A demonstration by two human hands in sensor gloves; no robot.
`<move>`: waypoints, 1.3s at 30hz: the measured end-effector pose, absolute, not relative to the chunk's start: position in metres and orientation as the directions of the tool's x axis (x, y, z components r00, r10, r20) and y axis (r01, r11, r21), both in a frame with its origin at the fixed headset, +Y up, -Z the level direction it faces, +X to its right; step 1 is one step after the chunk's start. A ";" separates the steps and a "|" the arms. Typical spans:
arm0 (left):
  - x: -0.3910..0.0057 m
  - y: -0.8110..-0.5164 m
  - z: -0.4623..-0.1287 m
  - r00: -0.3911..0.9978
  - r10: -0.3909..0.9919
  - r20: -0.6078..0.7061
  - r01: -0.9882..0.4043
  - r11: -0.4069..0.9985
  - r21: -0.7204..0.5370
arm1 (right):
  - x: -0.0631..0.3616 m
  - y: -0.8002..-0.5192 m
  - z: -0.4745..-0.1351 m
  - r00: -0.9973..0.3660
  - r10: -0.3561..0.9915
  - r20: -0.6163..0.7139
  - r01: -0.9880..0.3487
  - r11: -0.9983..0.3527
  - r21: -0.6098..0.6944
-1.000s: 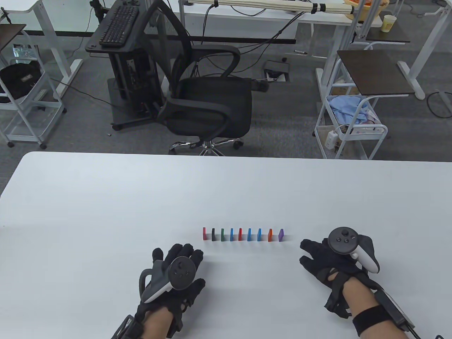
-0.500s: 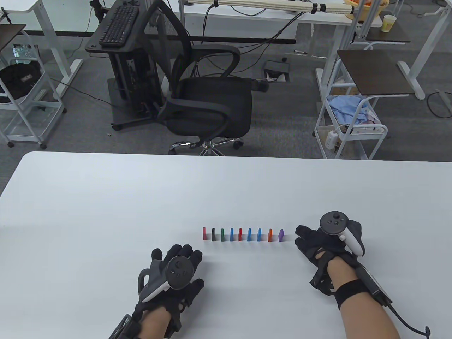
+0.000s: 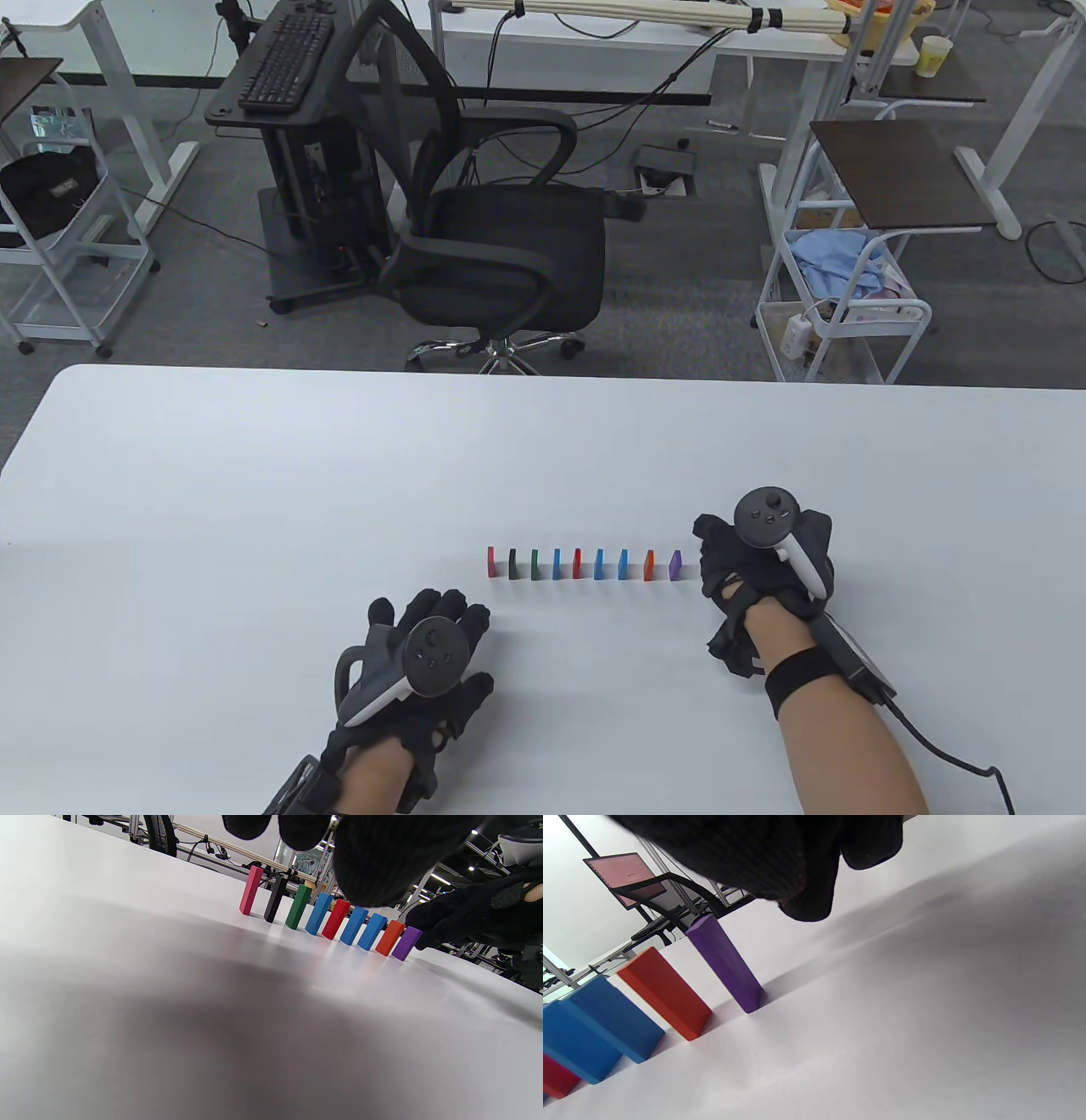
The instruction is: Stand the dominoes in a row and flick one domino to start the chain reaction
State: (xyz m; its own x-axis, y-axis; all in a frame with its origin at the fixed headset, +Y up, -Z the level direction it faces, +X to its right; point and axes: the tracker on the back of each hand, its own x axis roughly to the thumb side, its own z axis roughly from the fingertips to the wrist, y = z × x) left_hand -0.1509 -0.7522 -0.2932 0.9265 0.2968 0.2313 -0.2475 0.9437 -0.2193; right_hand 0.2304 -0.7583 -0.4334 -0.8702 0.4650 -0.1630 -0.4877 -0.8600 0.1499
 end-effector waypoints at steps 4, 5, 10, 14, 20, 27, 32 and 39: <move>-0.151 -0.752 -0.293 0.926 0.298 0.231 -0.250 0.944 -0.215 | 0.224 -0.759 -0.435 -0.875 0.455 -0.165 -0.476 -0.869 0.131; -0.151 -0.752 -0.293 0.926 0.298 0.231 -0.250 0.944 -0.215 | 0.223 -0.760 -0.435 -0.877 0.451 -0.164 -0.472 -0.872 0.131; -0.150 -0.752 -0.293 0.926 0.297 0.234 -0.248 0.944 -0.218 | 0.217 -0.763 -0.436 -0.893 0.422 -0.158 -0.445 -0.880 0.166; -0.150 -0.752 -0.293 0.926 0.296 0.235 -0.247 0.944 -0.218 | 0.214 -0.766 -0.436 -0.894 0.422 -0.151 -0.445 -0.878 0.175; -0.150 -0.752 -0.293 0.926 0.295 0.234 -0.245 0.944 -0.220 | 0.212 -0.766 -0.436 -0.889 0.436 -0.136 -0.455 -0.875 0.164; -0.150 -0.753 -0.294 0.924 0.302 0.234 -0.252 0.942 -0.221 | 0.210 -0.764 -0.435 -0.878 0.466 -0.106 -0.478 -0.859 0.182; -0.150 -0.753 -0.294 0.924 0.303 0.234 -0.252 0.942 -0.224 | 0.213 -0.760 -0.431 -0.876 0.473 -0.098 -0.483 -0.854 0.196; -0.150 -0.753 -0.294 0.928 0.298 0.225 -0.244 0.940 -0.239 | 0.215 -0.745 -0.418 -0.880 0.473 -0.041 -0.471 -0.859 0.199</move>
